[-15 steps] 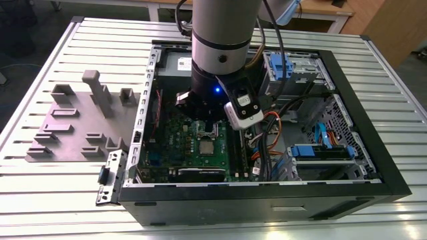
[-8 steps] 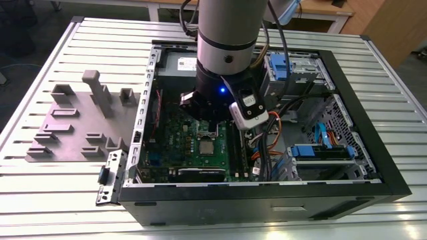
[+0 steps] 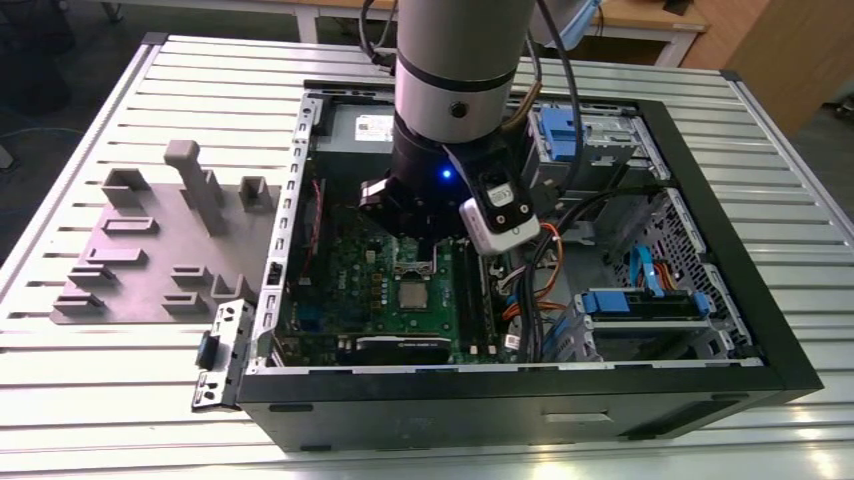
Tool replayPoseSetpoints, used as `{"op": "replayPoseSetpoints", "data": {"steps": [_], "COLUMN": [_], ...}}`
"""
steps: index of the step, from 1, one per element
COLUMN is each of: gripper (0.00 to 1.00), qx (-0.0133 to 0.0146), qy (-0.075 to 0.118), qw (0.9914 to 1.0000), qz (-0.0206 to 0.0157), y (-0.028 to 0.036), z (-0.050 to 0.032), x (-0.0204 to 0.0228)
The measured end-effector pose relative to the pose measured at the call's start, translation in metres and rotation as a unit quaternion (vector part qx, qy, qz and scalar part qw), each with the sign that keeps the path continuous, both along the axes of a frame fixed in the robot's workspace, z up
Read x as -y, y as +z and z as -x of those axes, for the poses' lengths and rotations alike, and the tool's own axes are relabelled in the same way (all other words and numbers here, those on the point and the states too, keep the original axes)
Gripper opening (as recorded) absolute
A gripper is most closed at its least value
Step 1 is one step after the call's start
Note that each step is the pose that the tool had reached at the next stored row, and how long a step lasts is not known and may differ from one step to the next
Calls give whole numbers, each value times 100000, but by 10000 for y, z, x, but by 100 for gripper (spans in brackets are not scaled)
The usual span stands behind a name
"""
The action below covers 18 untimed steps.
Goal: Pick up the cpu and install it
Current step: 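Close the cpu cover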
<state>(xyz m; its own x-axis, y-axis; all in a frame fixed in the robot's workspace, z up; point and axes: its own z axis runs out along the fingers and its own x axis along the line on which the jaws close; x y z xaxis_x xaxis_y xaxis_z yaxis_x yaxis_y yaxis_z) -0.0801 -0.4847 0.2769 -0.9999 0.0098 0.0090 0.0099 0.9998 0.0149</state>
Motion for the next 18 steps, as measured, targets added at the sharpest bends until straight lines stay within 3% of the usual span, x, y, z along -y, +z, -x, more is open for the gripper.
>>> {"op": "replayPoseSetpoints", "data": {"steps": [3, 6, 9, 14, 18], "gripper": [11, 11, 11, 11, 11], "qx": [20, 58, 129, 378, 579], "qy": [291, 2689, 5447, 9593, 12795], "qw": [100000, 99964, 99851, 99538, 99176], "qz": [20, 25, 20, 29, 38], "y": [1, -5, -13, -25, -33], "z": [0, 0, -1, 0, 0], "x": [0, 0, 0, 0, 0]}}
